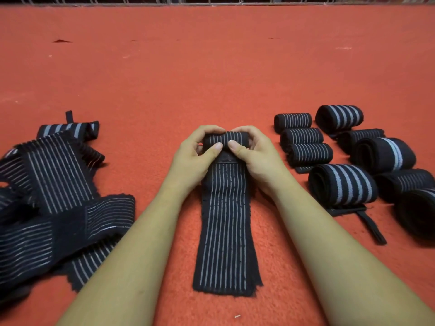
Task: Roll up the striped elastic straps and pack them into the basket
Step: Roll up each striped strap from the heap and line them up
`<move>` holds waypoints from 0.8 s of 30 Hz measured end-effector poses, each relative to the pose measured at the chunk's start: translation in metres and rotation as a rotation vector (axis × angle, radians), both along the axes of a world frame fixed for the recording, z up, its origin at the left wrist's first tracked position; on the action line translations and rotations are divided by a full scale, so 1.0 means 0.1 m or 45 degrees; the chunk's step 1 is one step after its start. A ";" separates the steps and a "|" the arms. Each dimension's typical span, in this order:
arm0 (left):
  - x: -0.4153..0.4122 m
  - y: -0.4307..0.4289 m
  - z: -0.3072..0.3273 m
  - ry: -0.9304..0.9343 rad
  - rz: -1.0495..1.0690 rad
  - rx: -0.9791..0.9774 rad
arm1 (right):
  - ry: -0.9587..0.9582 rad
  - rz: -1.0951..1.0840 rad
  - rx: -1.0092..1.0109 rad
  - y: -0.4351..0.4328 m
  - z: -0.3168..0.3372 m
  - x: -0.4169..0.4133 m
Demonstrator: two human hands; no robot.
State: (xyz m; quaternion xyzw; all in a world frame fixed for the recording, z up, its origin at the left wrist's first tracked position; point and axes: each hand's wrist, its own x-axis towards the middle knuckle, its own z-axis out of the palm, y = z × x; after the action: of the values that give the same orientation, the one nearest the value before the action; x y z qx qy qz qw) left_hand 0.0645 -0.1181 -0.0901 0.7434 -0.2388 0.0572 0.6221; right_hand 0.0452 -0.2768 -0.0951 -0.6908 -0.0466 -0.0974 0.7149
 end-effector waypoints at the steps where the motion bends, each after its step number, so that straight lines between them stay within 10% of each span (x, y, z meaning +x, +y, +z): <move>1: 0.00 -0.01 -0.01 0.015 0.025 0.007 | -0.018 -0.003 -0.018 0.00 0.00 0.00; 24: -0.02 -0.05 -0.04 0.070 0.099 0.244 | 0.016 -0.071 -0.126 0.07 0.00 -0.03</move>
State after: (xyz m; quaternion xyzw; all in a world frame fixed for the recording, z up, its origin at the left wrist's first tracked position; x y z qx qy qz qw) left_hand 0.0624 -0.1232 -0.0941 0.8096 -0.1971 0.0379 0.5516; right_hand 0.0425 -0.2694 -0.0948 -0.7269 -0.0276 -0.1108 0.6772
